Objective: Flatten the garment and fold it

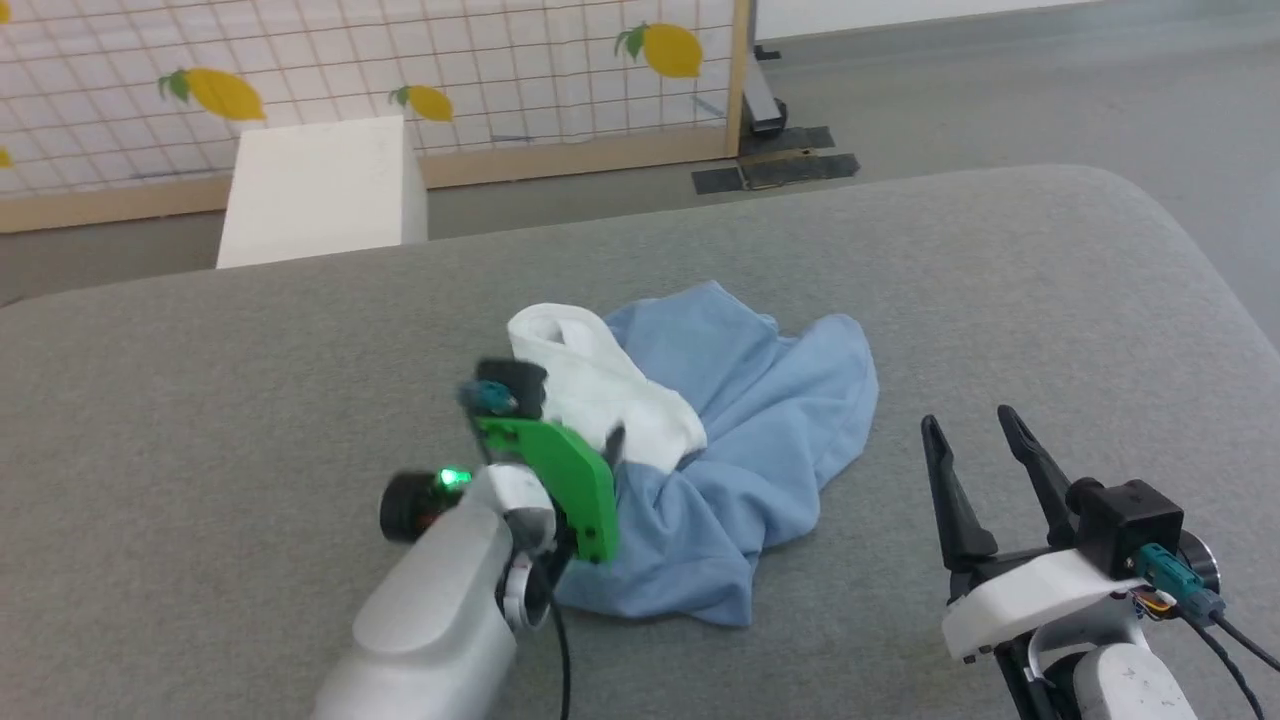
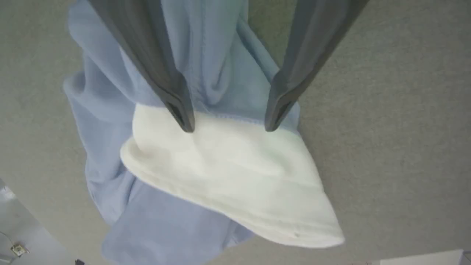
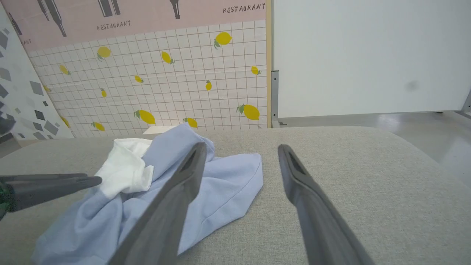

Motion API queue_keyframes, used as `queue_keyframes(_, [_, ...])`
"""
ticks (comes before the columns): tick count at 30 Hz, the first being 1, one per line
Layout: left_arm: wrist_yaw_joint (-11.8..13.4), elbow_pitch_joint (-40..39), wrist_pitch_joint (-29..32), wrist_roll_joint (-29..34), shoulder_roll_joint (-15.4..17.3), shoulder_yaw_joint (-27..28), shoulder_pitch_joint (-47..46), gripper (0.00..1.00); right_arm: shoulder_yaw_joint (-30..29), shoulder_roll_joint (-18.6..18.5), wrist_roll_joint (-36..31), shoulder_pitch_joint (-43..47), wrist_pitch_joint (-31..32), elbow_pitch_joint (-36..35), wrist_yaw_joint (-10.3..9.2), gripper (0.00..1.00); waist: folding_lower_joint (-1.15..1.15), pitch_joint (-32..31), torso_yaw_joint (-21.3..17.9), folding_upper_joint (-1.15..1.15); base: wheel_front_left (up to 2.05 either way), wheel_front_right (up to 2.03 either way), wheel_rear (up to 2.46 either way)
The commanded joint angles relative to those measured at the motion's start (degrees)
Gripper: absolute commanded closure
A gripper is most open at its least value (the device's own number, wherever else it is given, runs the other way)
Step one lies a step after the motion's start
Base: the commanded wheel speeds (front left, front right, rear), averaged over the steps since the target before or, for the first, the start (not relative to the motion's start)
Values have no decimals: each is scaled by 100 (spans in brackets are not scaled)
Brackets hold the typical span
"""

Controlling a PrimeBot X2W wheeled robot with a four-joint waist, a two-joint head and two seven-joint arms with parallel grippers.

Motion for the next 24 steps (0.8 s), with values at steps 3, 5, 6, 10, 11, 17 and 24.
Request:
queue_keyframes(3, [105,-562,-1405,81,104,348,140,0,37,4,9,58,21,-58,-10,0,0,11,206,0,0,0,0])
queue_keyframes(5, [230,-869,-2176,201,208,513,312,0,55,4,2,65,34,-82,-10,0,0,6,295,0,0,0,0])
queue_keyframes(6, [303,-1043,-2405,275,273,594,437,0,62,4,-1,68,44,-94,-10,0,0,5,342,0,0,0,0])
queue_keyframes(10, [568,-1919,-2614,575,497,997,1098,0,96,4,-19,60,91,-173,-10,0,0,45,525,0,0,0,0])
queue_keyframes(11, [619,-2230,-2617,695,538,1141,1266,0,115,4,-22,50,107,-205,-10,0,0,68,567,0,0,0,0])
queue_keyframes(17, [601,-3557,-2621,1250,487,1973,2450,0,611,4,193,-64,891,-392,-10,0,0,290,935,0,0,0,0])
queue_keyframes(24, [267,-3861,-2622,1606,127,2449,2733,0,807,4,810,-535,2967,-323,-10,0,0,520,1417,0,0,0,0])
